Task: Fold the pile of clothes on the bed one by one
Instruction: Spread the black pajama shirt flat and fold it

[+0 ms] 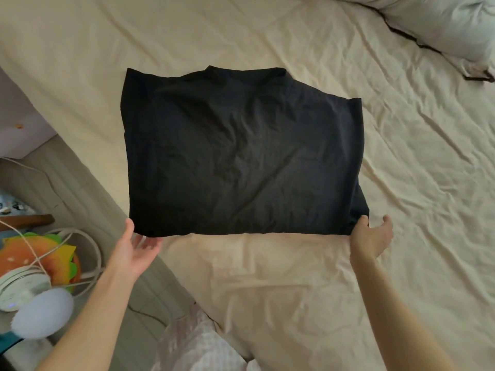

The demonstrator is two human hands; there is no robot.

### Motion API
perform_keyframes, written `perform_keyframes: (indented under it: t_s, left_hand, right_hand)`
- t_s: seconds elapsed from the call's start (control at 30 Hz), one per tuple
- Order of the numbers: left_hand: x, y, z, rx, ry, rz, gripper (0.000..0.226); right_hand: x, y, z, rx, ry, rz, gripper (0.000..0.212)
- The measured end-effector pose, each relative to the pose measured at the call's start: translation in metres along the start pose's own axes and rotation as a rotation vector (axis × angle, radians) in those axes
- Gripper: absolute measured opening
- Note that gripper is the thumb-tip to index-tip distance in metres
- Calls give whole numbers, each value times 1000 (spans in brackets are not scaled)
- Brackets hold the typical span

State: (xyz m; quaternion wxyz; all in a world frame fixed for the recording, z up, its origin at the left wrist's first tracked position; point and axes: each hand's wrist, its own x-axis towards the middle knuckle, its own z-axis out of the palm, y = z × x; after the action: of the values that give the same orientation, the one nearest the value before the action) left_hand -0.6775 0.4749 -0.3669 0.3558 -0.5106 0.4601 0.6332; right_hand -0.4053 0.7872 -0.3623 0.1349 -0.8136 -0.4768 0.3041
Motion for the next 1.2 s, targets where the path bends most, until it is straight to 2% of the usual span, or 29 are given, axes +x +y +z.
perform_keyframes:
  t_s: [0.07,0.13,0.23,0.3,0.43,0.5,0.57,0.63,0.7,0.77,0.8,0.87,0.9,0.97,1.0,1.07,1.13,1.2]
  left_hand:
    - [7,-1,-1,-4,-5,-54,51]
    - [11,-1,3,37,7,-60,40]
    - [10,0,11,91,59,-14,26]
    - [2,-1,19,96,84,79,29]
    - [-35,-20,45,155,142,479,14]
    - [-60,-38,69,293,138,757,19]
    - [-84,-63,101,523,68,1042,15]
    - [-103,-100,135,735,-90,1239,12]
    - [-117,-143,165,954,-374,1301,13]
    - [-124,-188,183,1263,-702,1178,9]
    - [-121,-207,186,1446,-828,1118,20]
    - [-105,-232,181,1783,-949,1215,39]
    - [-97,-237,175,1886,-921,1335,44]
    - [-78,-233,156,2019,-733,1484,49]
    - [-69,-227,144,2069,-612,1488,52]
    - [-54,-211,122,2145,-417,1435,55]
    - [-47,-198,110,2224,-348,1416,46]
    - [-45,-192,107,2233,-359,1474,26]
  right_hand:
    - [-19,7,4,-240,-34,-531,42]
    - [-46,14,15,-393,-142,-896,42]
    - [-88,21,43,-571,-357,-1230,46]
    - [-104,19,60,-680,-486,-1274,49]
    - [-108,18,83,-819,-728,-1088,54]
    - [-106,7,80,-616,-889,-853,49]
    - [-101,-12,61,-154,-1000,-366,44]
    - [-84,-24,33,294,-1050,58,46]
    - [-57,-24,3,673,-1003,274,53]
    - [-28,-20,-23,941,-920,372,58]
    - [-15,-18,-32,981,-907,370,62]
    - [3,-15,-40,917,-896,344,66]
    - [11,-14,-40,846,-878,342,59]
    - [22,-14,-37,714,-807,341,36]
    - [27,-13,-35,657,-770,333,28]
    - [37,-13,-28,595,-706,343,26]
    - [42,-13,-22,538,-647,339,24]
    - [43,-10,-22,483,-594,292,6]
